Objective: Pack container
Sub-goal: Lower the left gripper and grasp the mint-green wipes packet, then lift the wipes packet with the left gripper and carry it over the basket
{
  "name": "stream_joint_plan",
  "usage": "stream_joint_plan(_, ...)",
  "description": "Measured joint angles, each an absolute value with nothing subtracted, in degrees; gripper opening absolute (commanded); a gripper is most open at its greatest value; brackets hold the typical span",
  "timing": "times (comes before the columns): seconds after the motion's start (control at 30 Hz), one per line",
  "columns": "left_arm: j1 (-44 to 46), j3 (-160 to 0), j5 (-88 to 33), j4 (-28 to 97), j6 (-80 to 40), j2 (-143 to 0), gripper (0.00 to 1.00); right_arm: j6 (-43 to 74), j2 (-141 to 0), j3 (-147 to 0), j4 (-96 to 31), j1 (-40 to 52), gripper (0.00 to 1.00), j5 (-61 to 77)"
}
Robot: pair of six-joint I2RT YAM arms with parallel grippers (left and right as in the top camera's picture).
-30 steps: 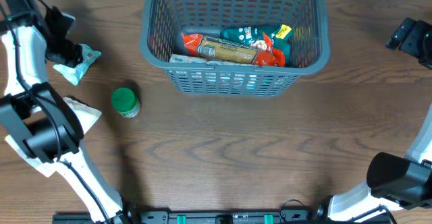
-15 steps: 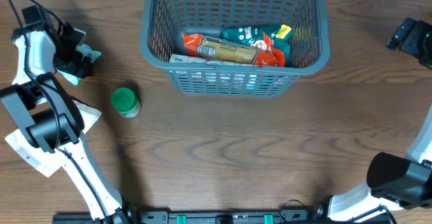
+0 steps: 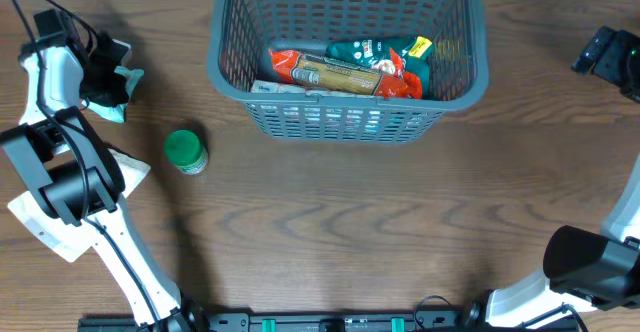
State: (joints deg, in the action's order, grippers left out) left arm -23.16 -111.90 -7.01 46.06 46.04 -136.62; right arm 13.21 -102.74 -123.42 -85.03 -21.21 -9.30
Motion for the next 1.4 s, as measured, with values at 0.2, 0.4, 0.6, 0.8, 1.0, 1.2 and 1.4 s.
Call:
stream_joint_plan(0.2,-23.2,-111.9,-7.2,46.0,43.5,-136.6,0.06,13.2,-102.7,-123.4,-85.0,-21.2,0.99,-9.3)
stream_joint_plan(0.4,-23.2,-111.9,-7.3,46.1,39.1,-136.3,0.06,13.2,-102.7,-123.4,-85.0,-21.2,0.99,-9.3)
stream_joint_plan(0.6,-23.2,-111.9,-7.4,46.3,33.5,-131.0,0.06,13.2,-102.7,-123.4,-85.0,-21.2,0.99,-9.3)
stream_joint_plan(0.8,-22.7,-111.8,-9.1,46.1,29.2,-115.8,0.06,13.2,-102.7,-123.4,-85.1,-21.2,0.99,-9.3)
stream_joint_plan(1.0,-18.8,-111.9,-19.1,45.1,27.0,-101.3,0.06,13.2,-102.7,-123.4,-85.0,-21.2,0.99,-9.3)
stream_joint_plan(1.2,-9.5,-111.9,-27.2,44.4,26.8,-95.2,0.06,13.2,-102.7,-123.4,-85.0,-21.2,0.99,-9.3)
stream_joint_plan(1.4,0.5,-111.9,-29.2,44.4,26.8,-96.3,0.05,13.2,-102.7,-123.4,-85.0,-21.2,0.99,-9.3)
